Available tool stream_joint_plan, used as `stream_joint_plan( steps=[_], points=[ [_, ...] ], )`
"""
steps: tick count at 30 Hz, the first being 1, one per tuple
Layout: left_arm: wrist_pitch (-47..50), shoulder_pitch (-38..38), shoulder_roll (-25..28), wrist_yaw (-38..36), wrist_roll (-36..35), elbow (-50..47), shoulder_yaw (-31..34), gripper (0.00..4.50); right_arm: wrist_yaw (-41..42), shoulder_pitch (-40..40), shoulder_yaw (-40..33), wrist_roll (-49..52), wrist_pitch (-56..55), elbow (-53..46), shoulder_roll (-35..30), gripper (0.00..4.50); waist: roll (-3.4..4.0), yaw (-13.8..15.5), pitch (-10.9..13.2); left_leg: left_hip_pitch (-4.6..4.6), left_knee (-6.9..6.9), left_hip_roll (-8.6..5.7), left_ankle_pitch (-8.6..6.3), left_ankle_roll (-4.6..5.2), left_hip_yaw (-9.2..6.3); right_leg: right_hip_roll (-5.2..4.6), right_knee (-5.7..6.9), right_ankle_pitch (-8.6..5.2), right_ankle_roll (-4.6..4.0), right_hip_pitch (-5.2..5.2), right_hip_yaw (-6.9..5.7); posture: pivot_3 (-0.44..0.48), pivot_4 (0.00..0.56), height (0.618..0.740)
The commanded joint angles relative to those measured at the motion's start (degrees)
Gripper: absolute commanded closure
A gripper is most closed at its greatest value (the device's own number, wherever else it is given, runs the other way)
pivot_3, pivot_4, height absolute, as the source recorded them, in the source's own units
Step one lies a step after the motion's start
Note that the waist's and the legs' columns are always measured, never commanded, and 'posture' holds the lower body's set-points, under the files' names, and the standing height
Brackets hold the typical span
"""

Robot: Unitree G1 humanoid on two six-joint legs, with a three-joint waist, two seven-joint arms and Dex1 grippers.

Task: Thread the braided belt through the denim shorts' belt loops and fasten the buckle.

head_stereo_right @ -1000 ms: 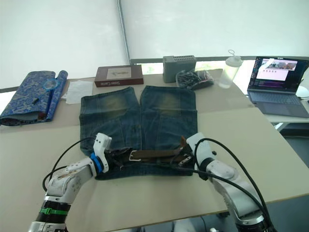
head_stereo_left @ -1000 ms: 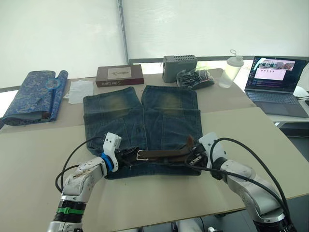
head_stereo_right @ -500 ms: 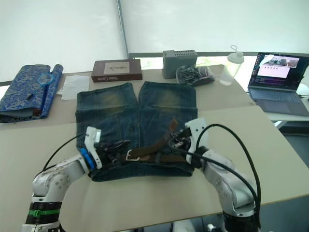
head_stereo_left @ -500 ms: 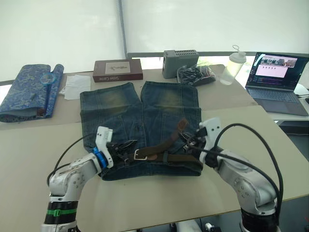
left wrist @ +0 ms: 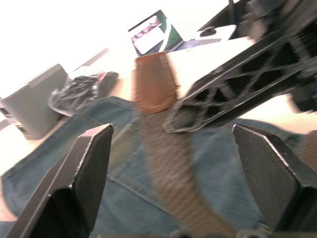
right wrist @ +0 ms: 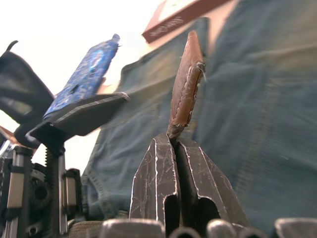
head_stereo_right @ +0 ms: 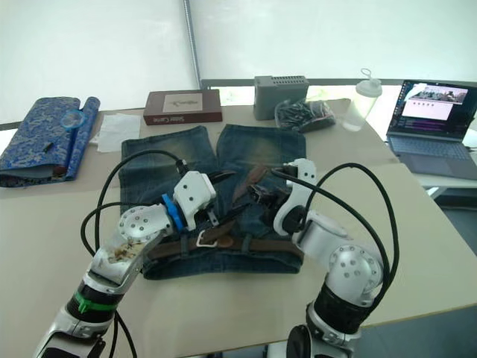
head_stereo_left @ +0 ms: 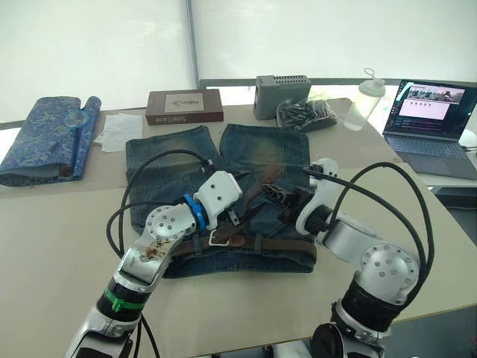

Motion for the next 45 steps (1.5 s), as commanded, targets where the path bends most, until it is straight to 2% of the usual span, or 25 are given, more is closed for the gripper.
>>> stream_joint_plan(
  steps=[1, 5, 8, 13, 16, 20, 23, 26, 28, 31, 34, 37, 40, 45],
  points=[
    [-1.41, -1.12, -1.01, 2.85, 4.54, 0.33, -0.78, 0.35, -1.87, -2.85, -1.25, 3.32, 1.00, -1.32, 3.33, 4.50, 0.00, -0.20, 0.00, 0.00, 0.00, 0.00, 0.00, 0.00, 0.00, 0.02, 0.00, 0.01, 0.01, -0.01, 0.01, 0.000, 0.150, 0.740],
    [-1.13, -0.73, -1.22, 3.29, 7.09, -0.06, -1.32, 0.35, -4.00, -2.96, -2.02, 5.45, 0.88, -1.34, 3.61, 4.50, 0.01, -0.19, 0.00, 0.02, 0.01, 0.03, 0.00, 0.00, 0.00, 0.06, 0.03, 0.01, 0.02, 0.00, 0.02, 0.000, 0.150, 0.740],
    [-1.25, -0.50, -1.62, 3.05, 7.69, -0.03, -1.59, 1.03, -5.42, -2.85, -2.31, 7.51, 0.47, -1.12, 3.71, 4.50, 0.01, -0.15, 0.00, 0.02, 0.03, 0.02, 0.00, 0.01, 0.00, 0.05, 0.04, 0.01, 0.03, 0.01, 0.02, 0.000, 0.150, 0.740],
    [-1.82, -0.21, -1.65, 2.64, 8.54, 0.70, -2.17, 3.32, -7.57, -2.64, -2.53, 11.08, -0.27, -0.61, 3.95, 4.50, 0.01, -0.15, 0.00, 0.01, 0.05, 0.02, 0.00, 0.01, 0.00, 0.04, 0.04, 0.03, 0.06, 0.01, 0.03, 0.000, 0.150, 0.740],
    [-1.91, -0.13, -1.60, 2.64, 8.63, 1.13, -2.05, 4.47, -8.98, -2.39, -2.38, 13.59, -0.92, -0.09, 3.62, 4.50, 0.01, -0.16, 0.00, 0.01, 0.05, 0.02, 0.01, 0.01, 0.00, 0.05, 0.04, 0.03, 0.06, 0.01, 0.03, 0.000, 0.150, 0.740],
    [-2.54, 0.79, -0.29, 1.70, 7.88, 1.38, -0.91, 4.47, -7.14, -1.47, -0.09, 17.45, -1.13, -0.02, -0.12, 4.50, 0.01, -0.20, 0.00, 0.02, 0.06, 0.02, 0.01, 0.01, 0.00, 0.05, 0.06, 0.03, 0.06, 0.01, 0.05, 0.000, 0.150, 0.740],
    [-1.45, 2.29, 1.55, -1.32, 3.41, 0.70, 2.83, 4.50, -2.12, -0.46, 5.27, 16.89, -1.34, -2.55, -7.27, 3.52, 0.03, -0.46, 0.02, 0.02, 0.06, 0.03, 0.01, 0.01, 0.00, 0.06, 0.06, 0.03, 0.06, 0.00, 0.04, 0.000, 0.150, 0.740],
    [-3.49, 4.93, 8.07, -9.57, -1.62, 0.33, 7.41, 4.50, 8.10, 2.32, 20.75, 5.91, -9.28, -6.34, -24.41, 2.47, 0.05, -0.57, 0.03, 0.04, 0.06, 0.05, 0.01, 0.01, 0.01, 0.08, 0.05, 0.02, 0.06, 0.00, 0.04, 0.000, 0.150, 0.740],
    [-5.74, 6.12, 12.91, -13.85, -2.61, 1.44, 9.38, 4.50, 14.67, 3.83, 28.75, -0.05, -16.39, -6.23, -32.57, 2.47, 0.04, -0.53, 0.04, 0.05, 0.04, 0.04, 0.00, 0.02, 0.02, 0.08, -0.01, -0.01, 0.08, -0.01, 0.02, 0.000, 0.150, 0.740],
    [-10.79, 7.00, 19.50, -19.48, -2.36, 4.33, 10.90, 4.50, 21.78, 4.77, 36.97, -7.75, -26.29, -3.29, -38.38, 2.47, 0.01, -0.42, 0.06, 0.05, 0.07, 0.03, 0.00, 0.02, 0.04, 0.10, 0.01, -0.04, 0.09, -0.05, 0.03, 0.000, 0.150, 0.740],
    [-16.86, 7.09, 24.64, -23.87, -0.96, 6.90, 11.38, 4.50, 26.27, 4.48, 42.83, -13.70, -33.06, -0.41, -40.09, 2.47, -0.03, -0.28, 0.08, 0.04, 0.14, 0.04, 0.00, 0.02, 0.06, 0.11, 0.02, -0.04, 0.09, -0.04, 0.03, 0.000, 0.150, 0.740],
    [-22.33, 6.57, 28.74, -26.87, 0.30, 9.02, 11.61, 4.50, 28.55, 4.13, 46.54, -17.73, -37.21, 2.45, -39.04, 2.47, -0.12, -0.14, 0.13, 0.03, 0.23, 0.07, 0.00, 0.02, 0.09, 0.10, 0.03, -0.03, 0.09, -0.03, 0.04, 0.000, 0.150, 0.740],
    [-25.84, 6.23, 31.25, -29.19, -0.26, 11.11, 12.69, 4.50, 30.22, 3.81, 48.23, -20.34, -39.69, 4.55, -37.55, 2.47, -0.17, -0.05, 0.16, 0.00, 0.24, 0.07, 0.00, 0.01, 0.12, 0.08, 0.03, -0.01, 0.08, -0.04, 0.04, 0.000, 0.150, 0.740],
    [-38.24, 5.58, 38.59, -35.05, 2.56, 17.51, 12.49, 4.50, 33.17, 2.13, 50.01, -25.73, -44.03, 10.27, -36.40, 2.47, -0.26, -0.05, 0.21, -0.12, 0.25, 0.09, 0.00, 0.01, 0.15, 0.09, 0.05, 0.00, 0.06, -0.20, 0.02, 0.000, 0.150, 0.740]
  ],
)
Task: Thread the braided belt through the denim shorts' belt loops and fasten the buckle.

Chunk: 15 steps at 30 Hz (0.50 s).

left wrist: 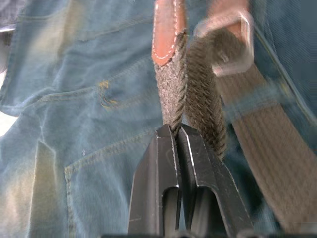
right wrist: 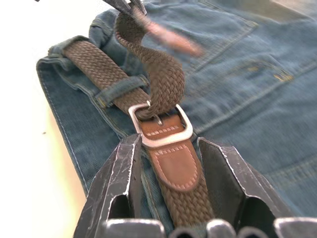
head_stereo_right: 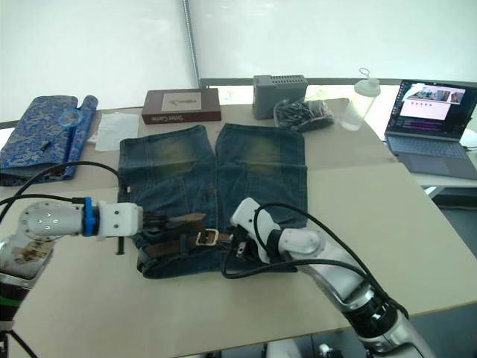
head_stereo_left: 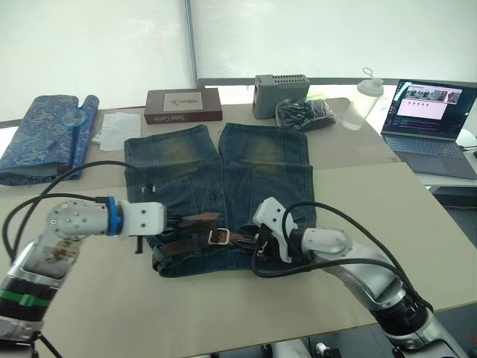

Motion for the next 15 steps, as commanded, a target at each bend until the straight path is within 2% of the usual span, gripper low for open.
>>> stream_joint_plan(
  steps=[1, 4, 11, 15],
  points=[
    [-9.02, -2.87, 4.07, -3.90, 3.07, 3.18, 0.24, 4.50, 2.77, -2.66, 1.63, -5.02, -5.15, 3.65, -0.08, 2.47, -0.01, -0.02, 0.01, 0.00, 0.00, 0.00, 0.00, 0.00, 0.03, -0.01, 0.01, 0.00, 0.00, -0.03, 0.01, 0.000, 0.150, 0.740],
    [-13.06, -6.64, 4.47, -5.34, 6.45, 5.65, -2.60, 4.50, 4.96, -4.46, 3.67, -9.03, -8.49, 7.27, 0.10, 2.47, -0.02, 0.08, 0.01, -0.02, 0.04, -0.01, 0.00, 0.00, 0.09, 0.02, 0.02, 0.01, -0.01, -0.06, 0.00, 0.000, 0.150, 0.740],
    [-17.07, -16.87, 0.75, -8.02, 9.06, 10.74, -7.76, 4.50, 9.49, -7.75, 7.37, -16.93, -14.87, 12.77, 0.70, 2.47, -0.02, 0.05, 0.02, -0.16, 0.36, -0.01, 0.00, 0.01, 0.25, 0.07, 0.19, 0.01, 0.00, -0.09, -0.03, 0.000, 0.150, 0.740],
    [-20.57, -22.12, -1.40, -9.40, 12.06, 13.46, -11.19, 4.50, 10.32, -8.59, 6.98, -18.85, -16.65, 13.98, 2.91, 2.47, -0.06, -0.09, 0.04, -0.23, 0.74, 0.01, -0.06, 0.09, 0.24, 0.06, 0.83, 0.01, 0.04, -0.17, 0.04, 0.000, 0.150, 0.740]
  ],
)
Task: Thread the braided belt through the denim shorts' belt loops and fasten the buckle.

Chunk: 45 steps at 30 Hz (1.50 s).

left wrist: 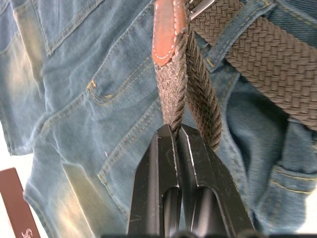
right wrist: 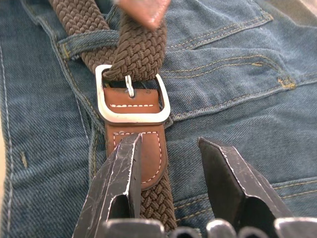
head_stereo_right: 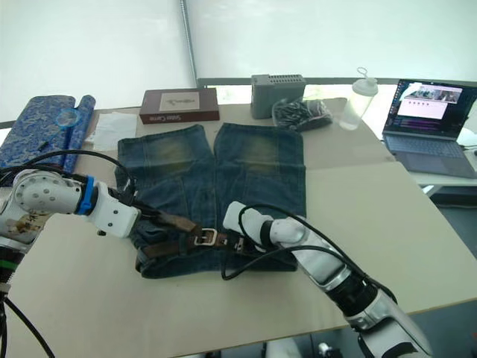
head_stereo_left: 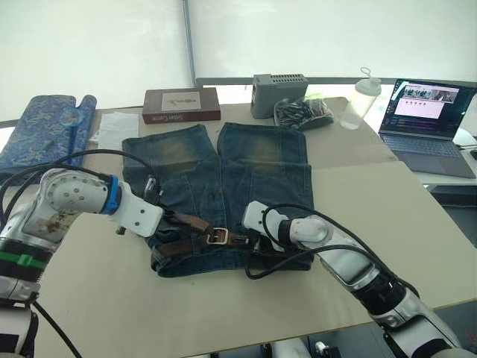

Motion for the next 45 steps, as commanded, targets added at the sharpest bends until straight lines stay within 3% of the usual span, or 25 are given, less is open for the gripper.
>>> stream_joint_plan(
  steps=[1, 9, 13, 22, 35, 45],
  points=[
    [-3.66, -4.87, -1.43, -1.25, 2.63, 1.90, -2.31, 4.50, 0.90, -1.60, -0.55, -1.89, -2.70, -0.18, 1.91, 2.47, -0.01, 0.04, 0.01, 0.00, 0.07, 0.00, 0.00, 0.00, 0.00, 0.00, -0.01, 0.00, 0.00, -0.01, 0.01, 0.000, 0.150, 0.740],
    [-6.58, -11.12, -5.13, -1.88, 6.49, 5.99, -6.45, 4.50, 1.60, -1.94, -1.54, -4.42, -3.84, 0.71, 4.57, 2.47, -0.02, 0.06, 0.01, 0.00, 0.35, 0.01, 0.02, -0.03, -0.01, 0.01, 0.11, 0.00, -0.01, -0.03, 0.04, 0.000, 0.150, 0.740],
    [-6.18, -11.18, -5.98, -1.88, 6.49, 5.72, -7.06, 4.50, 1.57, -2.02, -1.65, -6.36, -5.34, 0.81, 4.42, 2.47, -0.02, 0.06, 0.01, 0.00, 0.39, 0.03, 0.02, -0.03, 0.00, 0.02, 0.13, 0.00, -0.01, -0.04, 0.08, 0.000, 0.150, 0.740],
    [-3.92, -9.64, -5.76, -1.58, 5.85, 5.89, -6.56, 4.50, 8.00, -2.16, -0.19, -12.51, -20.89, -1.02, -2.16, 2.47, -0.02, 0.12, 0.01, -0.03, 0.41, 0.02, 0.02, -0.03, -0.01, 0.02, 0.13, 0.00, 0.00, -0.06, 0.08, 0.000, 0.150, 0.740],
    [-0.97, -7.03, -4.54, -0.54, 6.11, 3.50, -5.40, 4.50, 8.29, -3.30, 1.51, -21.28, -33.28, 5.85, 0.21, 2.47, -0.02, 0.12, 0.01, -0.02, 0.49, 0.05, 0.03, -0.04, 0.01, 0.03, 0.21, 0.01, -0.01, -0.08, 0.09, 0.000, 0.150, 0.740],
    [-0.14, -6.53, -4.17, 0.00, 6.28, 3.40, -5.13, 4.50, 10.58, -2.37, 0.87, -22.64, -37.26, 6.27, 0.24, 2.47, -0.02, 0.12, 0.01, -0.01, 0.50, 0.05, 0.03, -0.05, 0.02, 0.04, 0.25, 0.01, -0.02, -0.08, 0.10, 0.000, 0.150, 0.740]
  ],
)
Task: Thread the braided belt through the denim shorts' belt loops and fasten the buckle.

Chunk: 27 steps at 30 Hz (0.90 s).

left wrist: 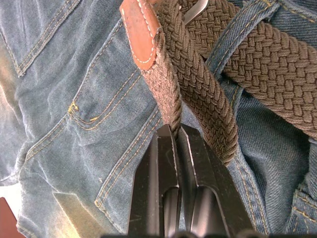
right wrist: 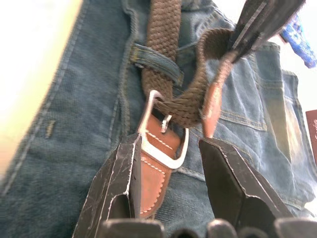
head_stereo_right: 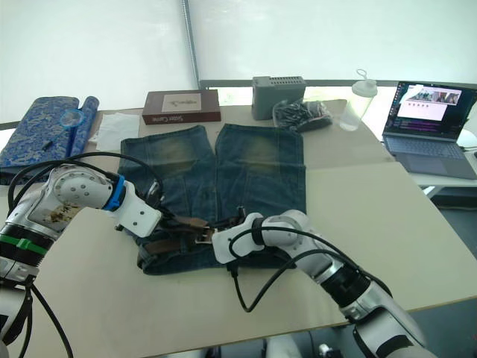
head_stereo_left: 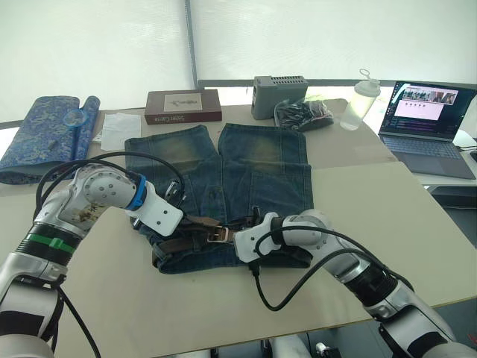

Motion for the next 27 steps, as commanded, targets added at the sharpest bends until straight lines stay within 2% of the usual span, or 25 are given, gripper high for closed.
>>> stream_joint_plan(
  steps=[1, 13, 27],
  points=[
    [0.46, -0.31, 0.93, 0.59, -0.34, -1.11, 1.81, 4.50, 0.41, 0.18, -0.87, -0.08, -1.67, -0.69, 0.23, 2.47, 0.00, 0.00, 0.00, 0.00, 0.00, 0.00, 0.00, 0.00, 0.00, 0.00, 0.00, 0.00, 0.00, 0.00, 0.00, 0.000, 0.150, 0.740],
    [0.82, 0.41, 1.24, 1.27, -0.11, -1.63, 1.79, 4.50, -2.41, -0.30, -2.56, -2.43, -0.56, 2.18, 2.99, 2.47, 0.00, -0.01, 0.00, 0.01, 0.01, -0.01, 0.01, -0.02, 0.01, 0.00, 0.04, 0.00, -0.01, 0.00, 0.01, 0.000, 0.150, 0.740],
    [0.04, 0.64, 1.61, 1.31, -0.01, -1.09, 1.55, 4.50, -1.89, -0.06, -5.60, 0.30, 4.38, -1.32, 4.40, 2.47, 0.00, -0.02, 0.00, 0.07, 0.02, -0.01, 0.04, -0.06, 0.01, 0.00, 0.16, 0.03, -0.05, 0.00, 0.02, 0.000, 0.150, 0.740]
  ],
)
